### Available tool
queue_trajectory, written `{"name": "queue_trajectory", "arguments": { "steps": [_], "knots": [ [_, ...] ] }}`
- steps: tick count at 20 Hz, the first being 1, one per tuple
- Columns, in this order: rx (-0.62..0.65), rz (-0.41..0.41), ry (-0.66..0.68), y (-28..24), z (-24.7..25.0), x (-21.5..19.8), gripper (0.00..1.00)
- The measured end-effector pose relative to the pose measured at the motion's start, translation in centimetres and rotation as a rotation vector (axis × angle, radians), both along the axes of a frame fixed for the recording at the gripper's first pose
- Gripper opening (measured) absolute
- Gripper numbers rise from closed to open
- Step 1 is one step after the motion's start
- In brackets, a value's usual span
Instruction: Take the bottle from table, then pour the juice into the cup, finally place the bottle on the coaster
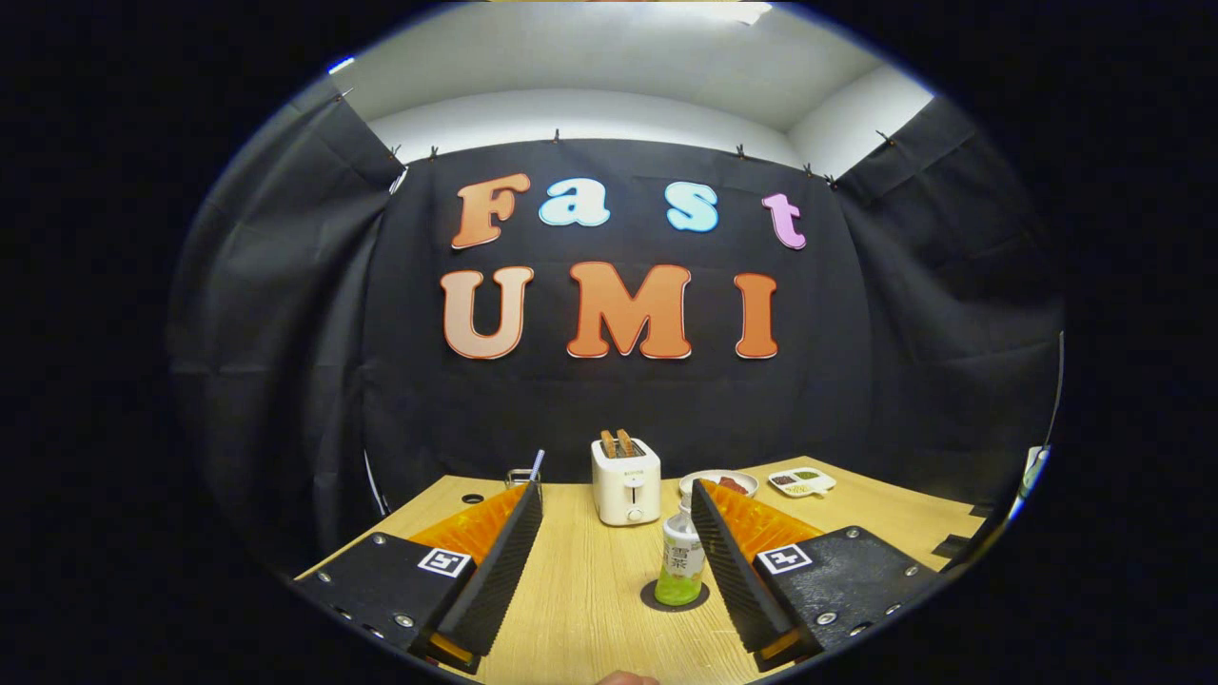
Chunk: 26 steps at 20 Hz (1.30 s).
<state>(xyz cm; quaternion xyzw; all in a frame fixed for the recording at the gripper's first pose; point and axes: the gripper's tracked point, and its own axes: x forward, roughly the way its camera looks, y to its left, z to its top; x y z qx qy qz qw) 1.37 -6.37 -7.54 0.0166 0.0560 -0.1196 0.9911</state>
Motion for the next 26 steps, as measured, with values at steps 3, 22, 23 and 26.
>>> {"name": "queue_trajectory", "arguments": {
  "steps": [3, 22, 23, 26],
  "knots": [
    [-0.003, 0.042, 0.001, 2.0, 1.6, -0.4, 0.93],
    [0.028, 0.106, -0.049, 3.0, 3.1, -0.1, 0.93],
    [0.026, 0.105, -0.048, 2.8, 3.0, -0.1, 0.93],
    [0.021, 0.111, -0.047, 2.7, 3.0, -0.1, 0.94]
  ]
}}
